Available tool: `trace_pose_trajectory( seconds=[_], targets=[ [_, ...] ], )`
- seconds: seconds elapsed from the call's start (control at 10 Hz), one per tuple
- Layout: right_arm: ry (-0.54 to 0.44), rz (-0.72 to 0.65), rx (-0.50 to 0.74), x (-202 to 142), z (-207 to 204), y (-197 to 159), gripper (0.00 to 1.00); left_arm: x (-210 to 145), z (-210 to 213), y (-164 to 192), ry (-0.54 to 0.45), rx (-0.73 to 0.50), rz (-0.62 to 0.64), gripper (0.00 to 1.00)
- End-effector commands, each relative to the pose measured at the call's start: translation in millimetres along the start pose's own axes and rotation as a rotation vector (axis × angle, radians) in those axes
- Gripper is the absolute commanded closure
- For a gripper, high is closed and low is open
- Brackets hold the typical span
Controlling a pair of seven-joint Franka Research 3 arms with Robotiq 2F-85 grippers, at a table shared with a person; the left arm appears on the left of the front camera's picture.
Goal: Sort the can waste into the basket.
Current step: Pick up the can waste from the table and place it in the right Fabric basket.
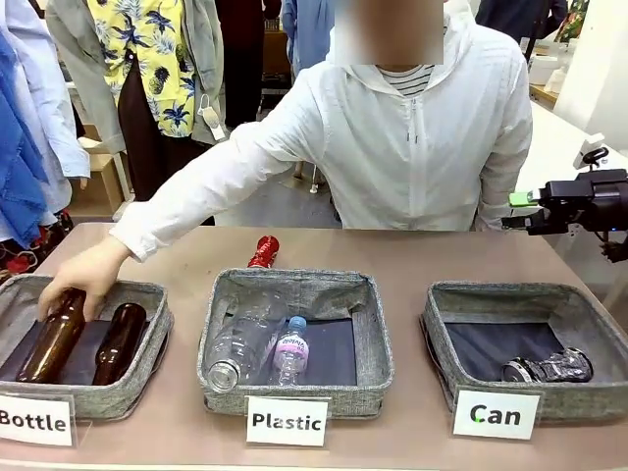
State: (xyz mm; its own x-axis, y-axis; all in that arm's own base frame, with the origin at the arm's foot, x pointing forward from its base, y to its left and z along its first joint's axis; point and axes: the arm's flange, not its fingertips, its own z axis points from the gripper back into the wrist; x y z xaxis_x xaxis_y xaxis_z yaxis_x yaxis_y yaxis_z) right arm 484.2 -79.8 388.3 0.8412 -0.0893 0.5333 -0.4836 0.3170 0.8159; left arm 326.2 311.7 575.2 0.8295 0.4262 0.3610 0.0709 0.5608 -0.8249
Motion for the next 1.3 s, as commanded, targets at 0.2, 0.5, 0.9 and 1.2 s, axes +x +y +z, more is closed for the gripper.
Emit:
trace_pose_trajectory(
  seconds=[0.2, 0.5, 0.9, 1.2],
  targets=[
    [0.006, 0.022, 0.008, 1, 1, 2, 0.0, -14, 70, 29, -0.011, -0.111, 0.014, 0.0],
    [0.006, 0.022, 0.008, 1, 1, 2, 0.0, -8, 37, 15, 0.034, -0.111, -0.009, 0.0],
    [0.006, 0.022, 0.008, 1, 1, 2, 0.0, -7, -81, -49, 0.278, 0.024, -0.178, 0.0],
    [0.006, 0.022, 0.008, 1, 1, 2, 0.0, -6, -141, -59, 0.389, 0.117, -0.193, 0.0]
  ],
)
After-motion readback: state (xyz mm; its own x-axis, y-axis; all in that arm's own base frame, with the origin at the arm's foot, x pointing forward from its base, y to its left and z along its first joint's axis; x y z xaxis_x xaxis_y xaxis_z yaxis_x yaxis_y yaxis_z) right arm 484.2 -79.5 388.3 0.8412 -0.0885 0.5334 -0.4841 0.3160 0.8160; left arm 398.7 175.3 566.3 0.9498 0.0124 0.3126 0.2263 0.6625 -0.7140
